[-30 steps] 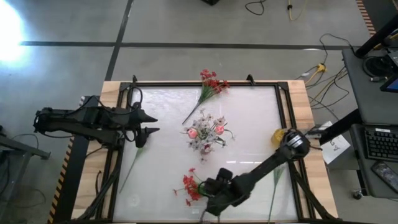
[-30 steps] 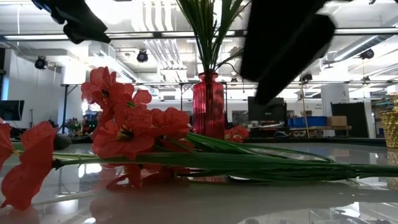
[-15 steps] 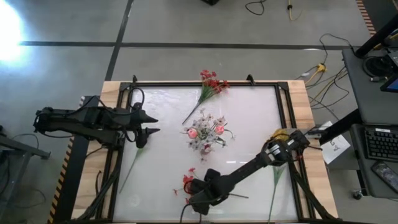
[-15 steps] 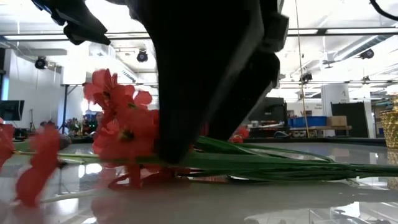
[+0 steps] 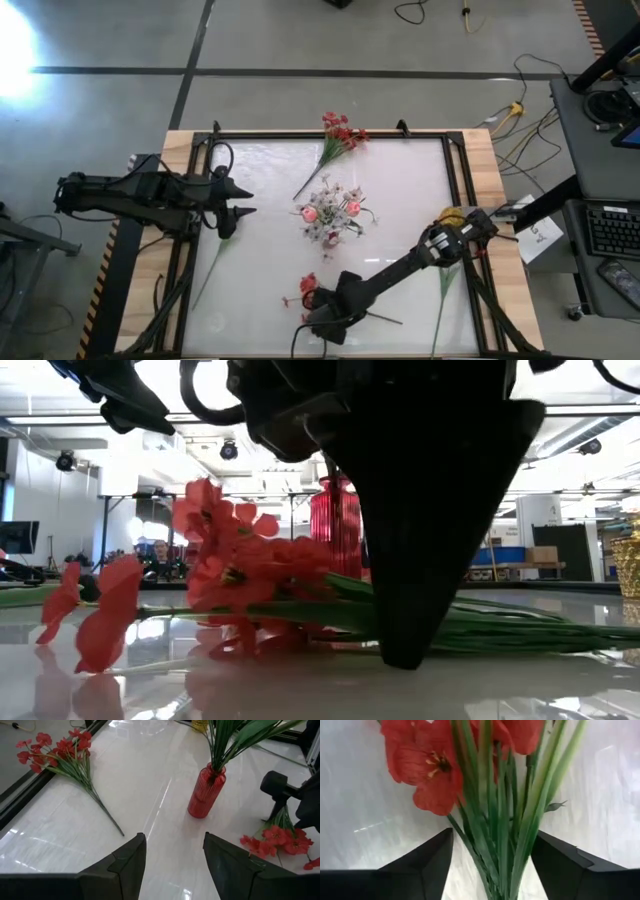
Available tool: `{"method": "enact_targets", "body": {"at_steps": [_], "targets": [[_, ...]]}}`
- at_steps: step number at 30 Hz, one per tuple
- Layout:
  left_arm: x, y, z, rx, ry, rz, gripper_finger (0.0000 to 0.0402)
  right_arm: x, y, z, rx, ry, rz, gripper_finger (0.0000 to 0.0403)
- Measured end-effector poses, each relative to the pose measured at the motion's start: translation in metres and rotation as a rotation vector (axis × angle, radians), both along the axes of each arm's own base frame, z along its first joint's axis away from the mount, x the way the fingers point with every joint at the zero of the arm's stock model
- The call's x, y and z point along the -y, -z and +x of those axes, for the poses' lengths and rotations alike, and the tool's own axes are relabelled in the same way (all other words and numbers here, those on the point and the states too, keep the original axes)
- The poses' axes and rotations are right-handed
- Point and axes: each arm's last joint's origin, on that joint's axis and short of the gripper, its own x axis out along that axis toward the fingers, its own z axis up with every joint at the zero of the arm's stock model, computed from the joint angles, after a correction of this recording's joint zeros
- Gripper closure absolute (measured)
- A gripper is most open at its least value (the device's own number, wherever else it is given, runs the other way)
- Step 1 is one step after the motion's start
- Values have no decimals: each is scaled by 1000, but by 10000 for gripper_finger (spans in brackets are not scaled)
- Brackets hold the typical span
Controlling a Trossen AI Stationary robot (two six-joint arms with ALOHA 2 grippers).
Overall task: Sort flowers into vase by color
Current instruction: Put the bottom red flowers into the red vase
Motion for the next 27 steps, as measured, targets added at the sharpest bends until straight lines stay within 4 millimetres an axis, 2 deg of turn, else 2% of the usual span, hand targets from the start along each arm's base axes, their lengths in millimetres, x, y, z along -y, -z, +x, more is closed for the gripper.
{"method": "enact_targets", "body": {"at_steps": [4, 9, 12, 14, 19, 23, 27], "targets": [[1, 0, -1, 2, 28, -12, 216, -1, 0, 1, 16, -45, -2, 212], [1, -2, -4, 16, 51, -27, 216, -1, 0, 2, 21, -88, -5, 315], [1, -3, -5, 23, 51, -27, 216, 0, -6, -1, 18, -129, -8, 375], [1, -3, -6, 21, 51, -27, 218, -1, -19, -4, 38, -170, 0, 382], [1, -2, -7, 6, 69, 0, 236, -1, -71, -28, 79, -251, -5, 383], [1, -1, -6, -1, 80, 16, 254, 5, -100, -56, 73, -262, -9, 384], [1, -1, -5, 0, 80, 16, 270, 23, -130, -94, 139, -161, -71, 384]]}}
